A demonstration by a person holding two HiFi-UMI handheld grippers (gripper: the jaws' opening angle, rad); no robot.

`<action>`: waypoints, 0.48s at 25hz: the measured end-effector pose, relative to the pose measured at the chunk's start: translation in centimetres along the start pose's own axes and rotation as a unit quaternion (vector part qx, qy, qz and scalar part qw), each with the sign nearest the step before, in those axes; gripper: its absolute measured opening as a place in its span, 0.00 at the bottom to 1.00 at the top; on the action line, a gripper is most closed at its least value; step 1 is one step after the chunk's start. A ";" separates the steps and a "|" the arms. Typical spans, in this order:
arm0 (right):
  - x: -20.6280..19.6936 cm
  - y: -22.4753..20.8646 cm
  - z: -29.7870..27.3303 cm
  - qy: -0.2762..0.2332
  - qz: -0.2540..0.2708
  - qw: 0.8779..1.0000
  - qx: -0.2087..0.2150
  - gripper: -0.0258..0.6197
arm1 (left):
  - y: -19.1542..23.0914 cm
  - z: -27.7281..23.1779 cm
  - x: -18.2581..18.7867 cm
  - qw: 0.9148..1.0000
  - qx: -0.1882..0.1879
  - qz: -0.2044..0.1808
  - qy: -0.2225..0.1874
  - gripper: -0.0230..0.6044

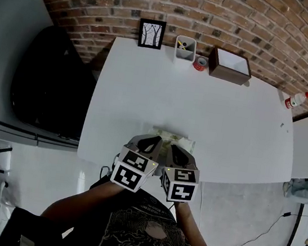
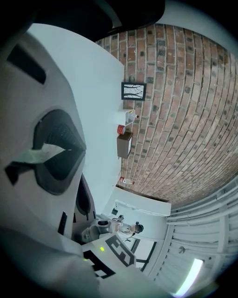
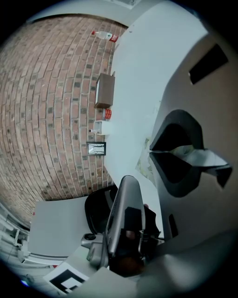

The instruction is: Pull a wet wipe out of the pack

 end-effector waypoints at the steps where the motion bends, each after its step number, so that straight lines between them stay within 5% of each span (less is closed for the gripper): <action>1: 0.0 0.0 0.2 -0.002 0.001 1.000 0.001 0.08 | -0.1 0.1 -0.1 1.000 0.001 0.000 0.000 0.06; 12: 1.4 -0.5 2.0 -0.043 -0.015 0.999 0.003 0.07 | -0.9 0.7 -0.3 1.000 0.011 0.003 -0.009 0.06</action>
Point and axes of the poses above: the fingertips, and each gripper's own axes: z backward along the fingers, y to its left, x out of its top, the point moved 3 cm from there along z, backward along the fingers, and after that the axes turned 5 degrees about -x, right-handed, at the moved point
